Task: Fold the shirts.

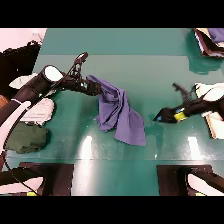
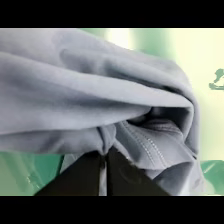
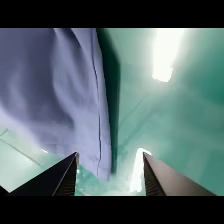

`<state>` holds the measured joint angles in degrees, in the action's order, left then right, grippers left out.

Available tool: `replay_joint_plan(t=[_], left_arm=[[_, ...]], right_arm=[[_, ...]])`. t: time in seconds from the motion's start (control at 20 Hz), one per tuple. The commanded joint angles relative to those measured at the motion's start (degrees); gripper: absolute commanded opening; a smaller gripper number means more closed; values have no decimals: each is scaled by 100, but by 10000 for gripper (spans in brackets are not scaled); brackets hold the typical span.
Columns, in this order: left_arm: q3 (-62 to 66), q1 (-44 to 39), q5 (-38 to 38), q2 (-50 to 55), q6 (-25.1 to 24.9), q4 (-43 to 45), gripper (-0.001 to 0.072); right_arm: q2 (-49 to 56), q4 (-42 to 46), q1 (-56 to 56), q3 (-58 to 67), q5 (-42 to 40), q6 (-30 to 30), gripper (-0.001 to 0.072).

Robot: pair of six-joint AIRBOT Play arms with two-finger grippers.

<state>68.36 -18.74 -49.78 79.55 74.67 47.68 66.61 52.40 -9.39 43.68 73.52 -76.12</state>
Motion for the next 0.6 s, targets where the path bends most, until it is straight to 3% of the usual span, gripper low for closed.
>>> replay_joint_plan(t=[0.0, 0.3, 0.35, 0.4, 0.5, 0.55], left_arm=[[26, 2, -33, -15, 20, 122, 27], [26, 2, -151, -15, 37, 125, 27], [26, 2, -203, -15, 37, 127, 27], [26, 4, -251, -15, 37, 144, 28], [33, 4, -442, -42, 37, 258, 27], [66, 4, -608, -109, 42, 505, 27]], right_arm=[[4, -492, -577, -896, -1016, 11, 446], [476, -625, -1167, -782, -1300, 11, 424], [649, -625, -1252, -658, -1311, 17, 372], [782, -619, -1322, -522, -1314, 114, 227], [946, -544, -1375, -219, -1309, 216, 30], [927, -461, -1325, -46, -1300, 214, 14]])
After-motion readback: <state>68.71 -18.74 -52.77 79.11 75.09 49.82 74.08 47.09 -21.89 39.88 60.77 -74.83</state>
